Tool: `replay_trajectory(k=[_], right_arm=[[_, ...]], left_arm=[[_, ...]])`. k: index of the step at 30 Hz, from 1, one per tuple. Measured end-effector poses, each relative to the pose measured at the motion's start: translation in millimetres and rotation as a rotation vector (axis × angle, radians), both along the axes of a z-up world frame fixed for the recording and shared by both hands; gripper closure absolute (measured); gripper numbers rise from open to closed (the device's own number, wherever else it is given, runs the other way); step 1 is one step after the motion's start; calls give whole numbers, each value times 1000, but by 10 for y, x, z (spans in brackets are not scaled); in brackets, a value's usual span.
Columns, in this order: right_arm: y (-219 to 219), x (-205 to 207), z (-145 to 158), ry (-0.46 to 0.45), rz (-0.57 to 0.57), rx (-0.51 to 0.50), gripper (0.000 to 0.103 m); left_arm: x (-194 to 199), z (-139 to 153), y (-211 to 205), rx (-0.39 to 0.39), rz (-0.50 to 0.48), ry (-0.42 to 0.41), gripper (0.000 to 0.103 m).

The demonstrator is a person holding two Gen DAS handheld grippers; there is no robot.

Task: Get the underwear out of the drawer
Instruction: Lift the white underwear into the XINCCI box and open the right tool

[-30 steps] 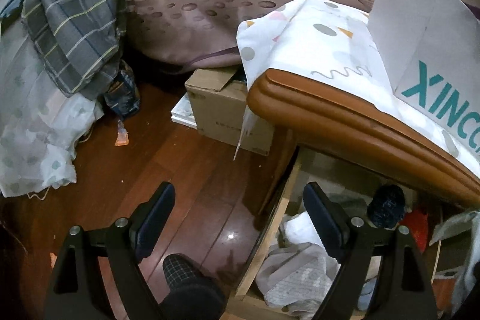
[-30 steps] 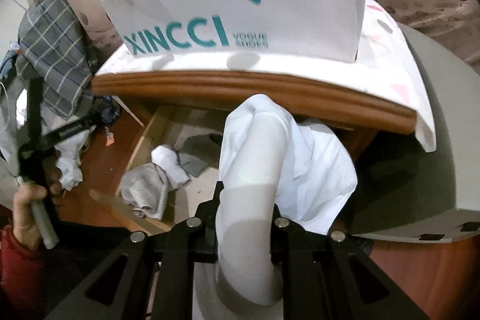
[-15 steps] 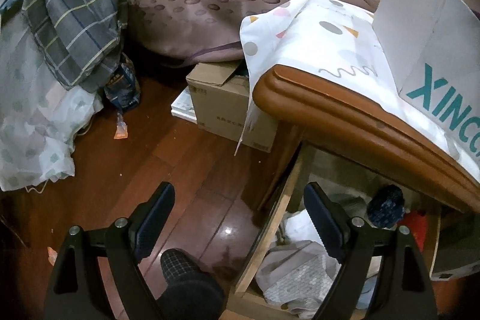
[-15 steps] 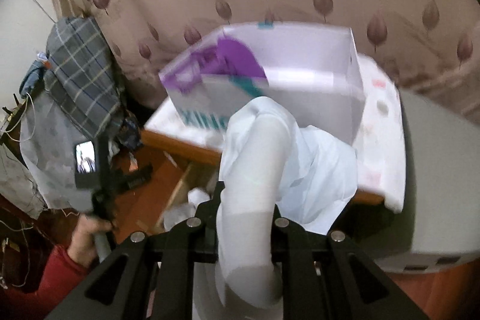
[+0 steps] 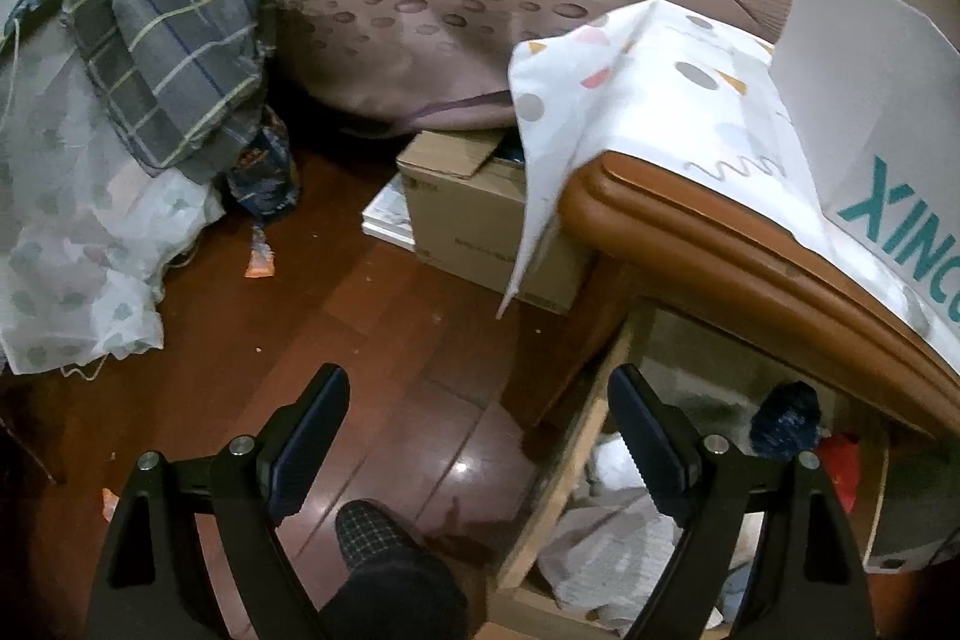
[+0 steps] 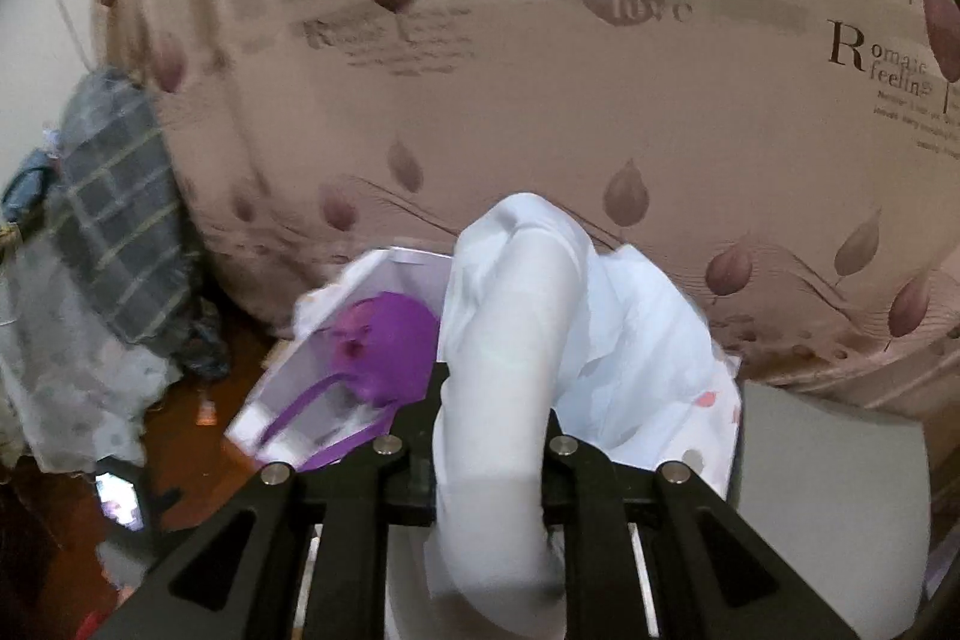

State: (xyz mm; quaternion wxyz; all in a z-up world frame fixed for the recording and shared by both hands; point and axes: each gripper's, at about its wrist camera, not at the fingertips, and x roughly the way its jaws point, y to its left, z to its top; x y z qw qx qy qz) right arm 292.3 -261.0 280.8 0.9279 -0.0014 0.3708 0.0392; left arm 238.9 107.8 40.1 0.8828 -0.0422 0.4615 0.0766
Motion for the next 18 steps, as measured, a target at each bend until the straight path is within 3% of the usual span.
replay_trajectory(k=[6,12,16,18], right_arm=[[-90,570,-606,155,-44,-29,88],[-138,749,-1011,218,-74,-46,84],[-184,840,-1168,255,-86,-48,74],[-207,845,-1223,261,-102,-48,63]], left_arm=[[32,-43,13,-17,2,24,16],[37,-50,-33,-12,-17,23,16],[51,-62,-54,-3,-24,30,16],[56,-68,-58,-10,-26,29,16]])
